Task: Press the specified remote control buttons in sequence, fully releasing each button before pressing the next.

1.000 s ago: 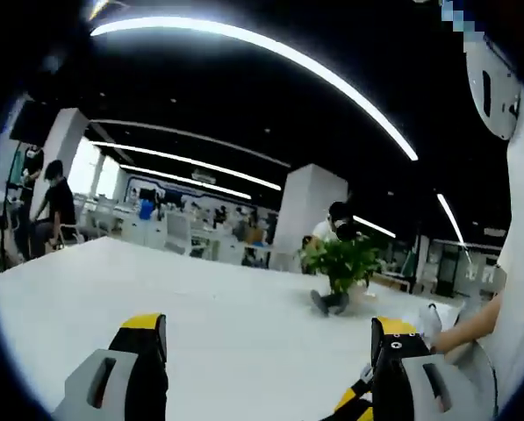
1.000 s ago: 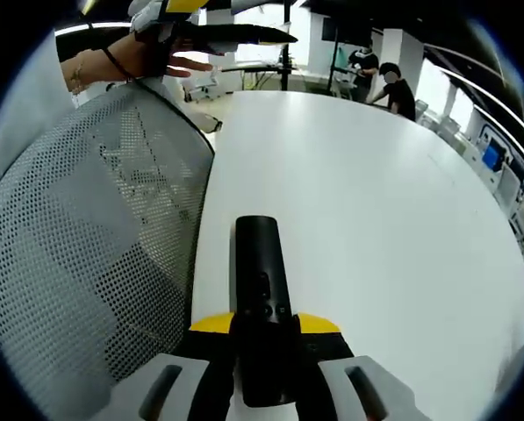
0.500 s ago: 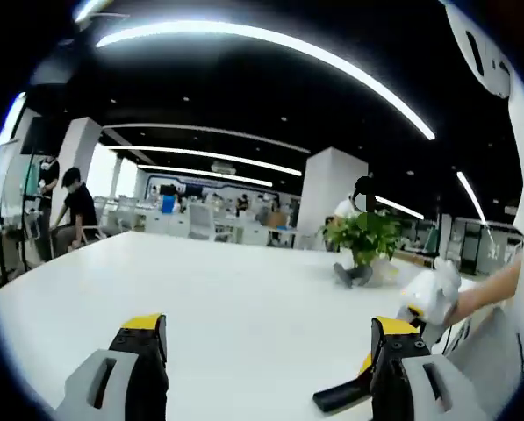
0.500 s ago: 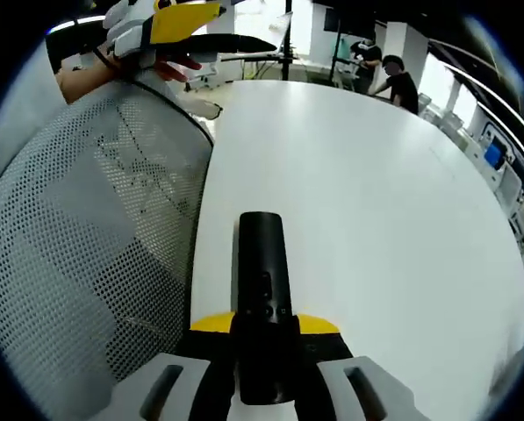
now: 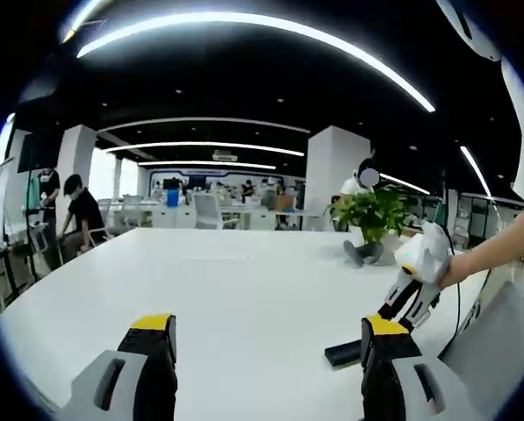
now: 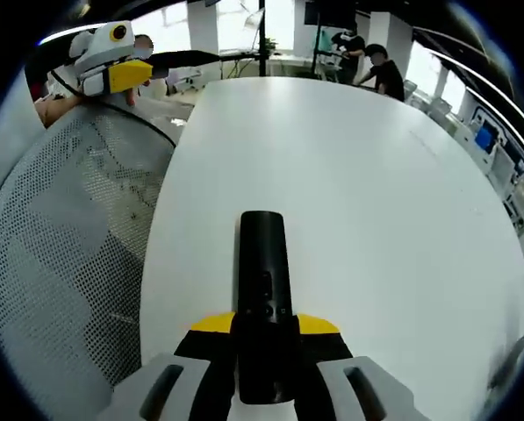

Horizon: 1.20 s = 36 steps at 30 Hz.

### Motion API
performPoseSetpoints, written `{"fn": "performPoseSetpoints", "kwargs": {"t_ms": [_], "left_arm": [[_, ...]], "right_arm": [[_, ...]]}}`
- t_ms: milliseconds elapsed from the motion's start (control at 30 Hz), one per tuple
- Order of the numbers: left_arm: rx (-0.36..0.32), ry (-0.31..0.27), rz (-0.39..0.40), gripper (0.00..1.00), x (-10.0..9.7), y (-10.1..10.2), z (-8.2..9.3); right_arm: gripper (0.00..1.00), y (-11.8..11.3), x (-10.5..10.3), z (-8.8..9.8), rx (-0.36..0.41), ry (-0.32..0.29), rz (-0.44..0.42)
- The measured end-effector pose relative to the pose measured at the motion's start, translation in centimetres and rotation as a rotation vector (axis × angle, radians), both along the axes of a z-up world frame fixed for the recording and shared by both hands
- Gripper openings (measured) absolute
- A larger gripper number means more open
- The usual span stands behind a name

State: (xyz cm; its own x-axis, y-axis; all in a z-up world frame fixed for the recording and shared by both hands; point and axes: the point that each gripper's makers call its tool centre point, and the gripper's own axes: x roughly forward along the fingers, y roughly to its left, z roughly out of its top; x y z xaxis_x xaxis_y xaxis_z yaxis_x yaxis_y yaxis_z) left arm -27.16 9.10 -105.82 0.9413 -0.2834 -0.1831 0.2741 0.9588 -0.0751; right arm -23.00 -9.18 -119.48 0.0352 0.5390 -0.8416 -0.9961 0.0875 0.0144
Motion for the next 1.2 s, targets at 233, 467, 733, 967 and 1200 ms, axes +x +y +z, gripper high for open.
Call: {"fn": "performPoseSetpoints", "kwargs": {"t_ms": [233,467,733,967,1200], "left_arm": [[-0.014,-0.024,0.001,0.91,0.0,0.1,0.4],[-0.013,-0.025,-0.002,0.89,-0.1,-0.1,0.5],[-0.013,-0.019,0.018,0.87,-0.1,0.4,0.3],[-0.007,-0.019,0.019,0.86,-0.1,0.5,0.2],[-0.003,-0.014,0.012,0.86,-0.1,0.5,0.1]], "right_arm": [[0.21,0.2,2.4,0.0,-0.005,0.005,0.009],[0.21,0.4,4.3,0.0,-0.014,0.014,0.024],[0.21,0.7,7.1,0.0,-0.037,0.010,0.027],[0.21,0.8,8.9,-0.1,-0.082,-0.003,0.071],[0.21,0.9,11.1,-0.1,-0.110,-0.008,0.078]]}}
